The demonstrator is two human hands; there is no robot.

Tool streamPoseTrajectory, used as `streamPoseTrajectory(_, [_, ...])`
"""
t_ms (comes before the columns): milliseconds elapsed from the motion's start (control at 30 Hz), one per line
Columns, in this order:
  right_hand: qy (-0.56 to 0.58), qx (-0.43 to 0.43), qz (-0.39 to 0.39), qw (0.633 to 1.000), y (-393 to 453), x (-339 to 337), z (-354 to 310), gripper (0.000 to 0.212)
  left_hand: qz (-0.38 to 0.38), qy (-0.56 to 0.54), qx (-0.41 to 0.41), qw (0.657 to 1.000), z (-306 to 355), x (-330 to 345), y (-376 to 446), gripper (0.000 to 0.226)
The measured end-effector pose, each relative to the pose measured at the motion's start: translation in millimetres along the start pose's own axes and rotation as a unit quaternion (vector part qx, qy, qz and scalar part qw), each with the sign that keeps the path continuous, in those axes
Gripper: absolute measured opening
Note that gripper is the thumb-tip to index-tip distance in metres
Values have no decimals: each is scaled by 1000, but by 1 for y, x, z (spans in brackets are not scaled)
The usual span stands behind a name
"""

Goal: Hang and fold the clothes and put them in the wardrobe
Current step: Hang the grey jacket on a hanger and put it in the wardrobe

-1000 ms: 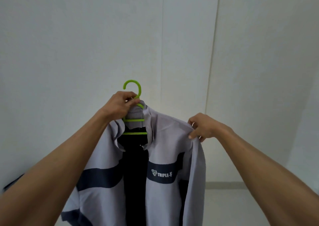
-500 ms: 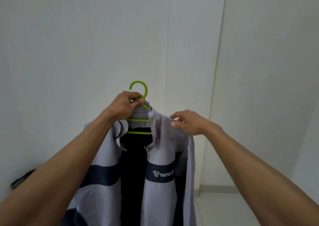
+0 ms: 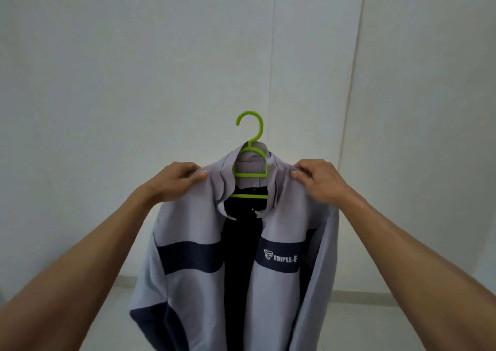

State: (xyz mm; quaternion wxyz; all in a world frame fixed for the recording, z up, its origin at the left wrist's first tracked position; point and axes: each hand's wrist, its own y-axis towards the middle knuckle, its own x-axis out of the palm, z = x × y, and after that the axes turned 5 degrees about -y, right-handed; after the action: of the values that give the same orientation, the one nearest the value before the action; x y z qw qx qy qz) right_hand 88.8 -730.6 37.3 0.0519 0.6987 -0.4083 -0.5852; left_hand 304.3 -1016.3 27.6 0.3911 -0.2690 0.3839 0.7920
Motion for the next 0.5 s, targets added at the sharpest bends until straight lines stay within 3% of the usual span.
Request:
streamPoseTrajectory(67, [-7,9,-3,1000,1,-10,6,20,30,17,12,999,0,7,0,21])
streamPoseTrajectory(167, [-26,17,-26,999,1,-26,14,22,87,-4,33,996,15,18,10,25])
streamPoseTrajectory(333, [-70,24,-78,994,-12,-64,30,17,92,-18,83,992,38,36,26,15])
streamPoseTrajectory(400, [-58,37,-43,997,-20,-78,40,28,89,-33,94,991,51,44,34,10])
streamPoseTrajectory(500, [-58,53,11,997,-32,-96,55,30,39,-26,86,995,67,60,46,25])
